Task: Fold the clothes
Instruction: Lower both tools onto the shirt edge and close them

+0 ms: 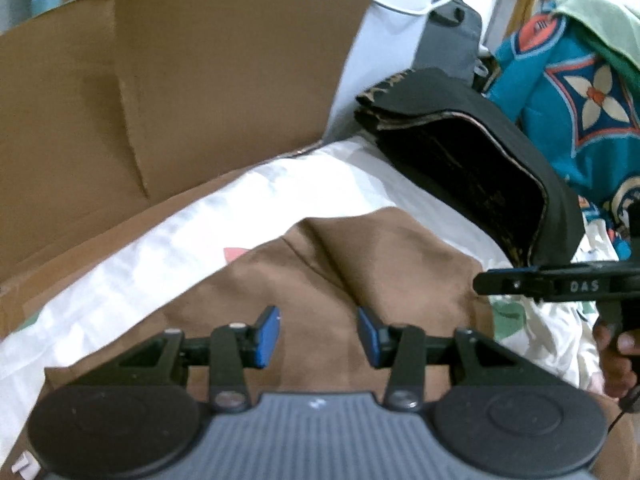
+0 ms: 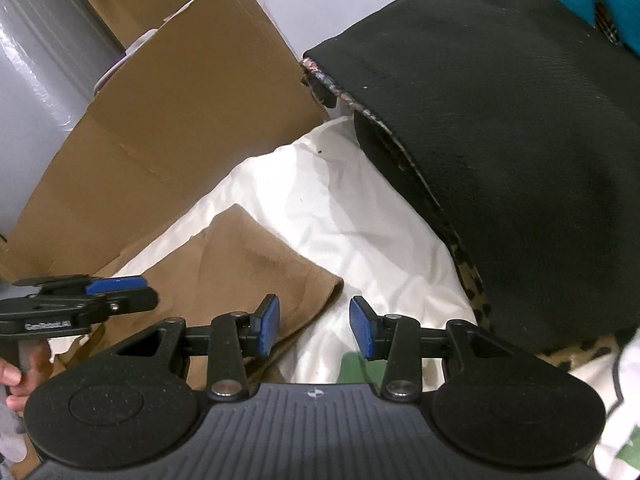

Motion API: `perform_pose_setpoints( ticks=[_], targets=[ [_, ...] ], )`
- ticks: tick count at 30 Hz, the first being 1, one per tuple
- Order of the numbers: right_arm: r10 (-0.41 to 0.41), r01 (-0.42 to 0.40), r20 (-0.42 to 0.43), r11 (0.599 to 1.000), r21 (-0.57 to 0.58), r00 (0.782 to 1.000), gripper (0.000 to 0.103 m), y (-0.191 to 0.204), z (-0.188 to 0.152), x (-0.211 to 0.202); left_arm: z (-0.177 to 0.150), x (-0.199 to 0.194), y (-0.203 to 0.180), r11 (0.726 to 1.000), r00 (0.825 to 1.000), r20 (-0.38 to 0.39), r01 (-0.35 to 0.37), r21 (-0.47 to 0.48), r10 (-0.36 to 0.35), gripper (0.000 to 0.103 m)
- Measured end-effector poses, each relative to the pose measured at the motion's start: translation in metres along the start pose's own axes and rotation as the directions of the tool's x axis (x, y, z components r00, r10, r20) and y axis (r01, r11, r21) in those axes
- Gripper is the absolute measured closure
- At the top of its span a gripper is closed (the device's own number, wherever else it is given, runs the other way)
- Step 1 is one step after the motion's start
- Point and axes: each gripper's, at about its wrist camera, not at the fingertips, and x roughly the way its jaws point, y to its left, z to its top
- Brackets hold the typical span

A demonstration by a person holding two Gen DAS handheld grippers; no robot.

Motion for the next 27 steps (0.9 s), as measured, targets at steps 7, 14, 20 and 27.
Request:
perform_pose_setpoints(
  ticks=[7,14,20,27],
  targets=[
    [-0.034,0.033,-0.014,0.996,-0.078,0.999,0.062,0.009,0.004,0.023,-0.012,-0.005,0.007,0.999,1.000,0.017,0.004,0.037,-0.005,0.057],
    [-0.082,0.080,-0.007,0.983,-0.164,0.997,0.060,0.019,0.000,0.040,-0.018,-0.007,0.007,0.998,1.000,0.011,-0.013,0.066,0.012,0.057],
    [-0.082,0.080,-0.001,0.975,-0.206,0.997,0.059,0.020,0.002,0.045,-0.017,-0.002,0.003,0.997,1.000,0.006,-0.029,0.075,0.029,0.057],
    [-0.057,0.047,-0.036,0.972,-0.230,0.998,0.100,0.033,0.012,0.038,-0.010,0.015,0.003,0.996,1.000,0.015,-0.027,0.082,0.026,0.058]
  ],
)
